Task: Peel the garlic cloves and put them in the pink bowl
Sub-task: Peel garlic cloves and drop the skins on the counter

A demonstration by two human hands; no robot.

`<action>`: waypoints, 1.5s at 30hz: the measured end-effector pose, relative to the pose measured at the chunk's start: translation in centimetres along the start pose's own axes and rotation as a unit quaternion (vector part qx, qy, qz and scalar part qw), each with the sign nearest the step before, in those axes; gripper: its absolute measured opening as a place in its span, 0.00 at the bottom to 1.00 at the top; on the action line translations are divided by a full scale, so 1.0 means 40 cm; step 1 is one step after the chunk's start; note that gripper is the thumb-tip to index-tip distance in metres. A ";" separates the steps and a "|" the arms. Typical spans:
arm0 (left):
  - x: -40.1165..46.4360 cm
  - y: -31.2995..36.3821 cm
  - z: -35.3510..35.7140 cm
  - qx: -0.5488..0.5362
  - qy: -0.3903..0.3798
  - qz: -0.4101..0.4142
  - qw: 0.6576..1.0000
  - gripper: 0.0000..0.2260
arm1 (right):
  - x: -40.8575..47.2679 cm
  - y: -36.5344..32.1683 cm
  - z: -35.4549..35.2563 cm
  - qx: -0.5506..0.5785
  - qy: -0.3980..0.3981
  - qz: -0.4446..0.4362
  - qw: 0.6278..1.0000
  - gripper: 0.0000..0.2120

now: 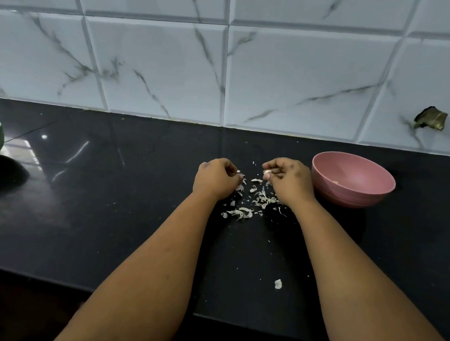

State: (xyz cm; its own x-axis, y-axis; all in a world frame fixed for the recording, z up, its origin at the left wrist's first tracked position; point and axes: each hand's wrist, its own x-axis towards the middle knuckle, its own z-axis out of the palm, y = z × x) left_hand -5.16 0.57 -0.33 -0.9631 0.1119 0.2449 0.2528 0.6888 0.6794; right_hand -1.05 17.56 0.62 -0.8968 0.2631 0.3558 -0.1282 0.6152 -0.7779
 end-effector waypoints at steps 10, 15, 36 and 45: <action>-0.020 0.046 0.016 -0.188 0.002 0.073 0.979 0.05 | -0.026 -0.037 0.024 0.292 -0.032 0.084 0.952 0.05; -0.025 0.053 0.009 -0.353 -0.046 -0.007 0.934 0.02 | -0.026 -0.041 0.008 0.368 -0.041 0.094 0.924 0.06; -0.018 0.057 0.013 -0.285 -0.003 0.001 0.958 0.03 | -0.012 -0.033 -0.003 0.300 -0.041 0.090 0.949 0.10; -0.016 0.071 0.020 -0.307 -0.035 -0.051 0.950 0.12 | -0.003 -0.034 0.008 0.405 -0.058 0.126 0.904 0.04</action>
State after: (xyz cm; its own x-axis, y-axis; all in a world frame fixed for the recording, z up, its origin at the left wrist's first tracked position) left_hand -3.91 3.03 0.91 -0.9839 0.1292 0.1232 0.1427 0.1538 0.9777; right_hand -0.88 16.46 1.47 -0.9732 0.2095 0.0952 -0.1403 -0.2120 -0.9672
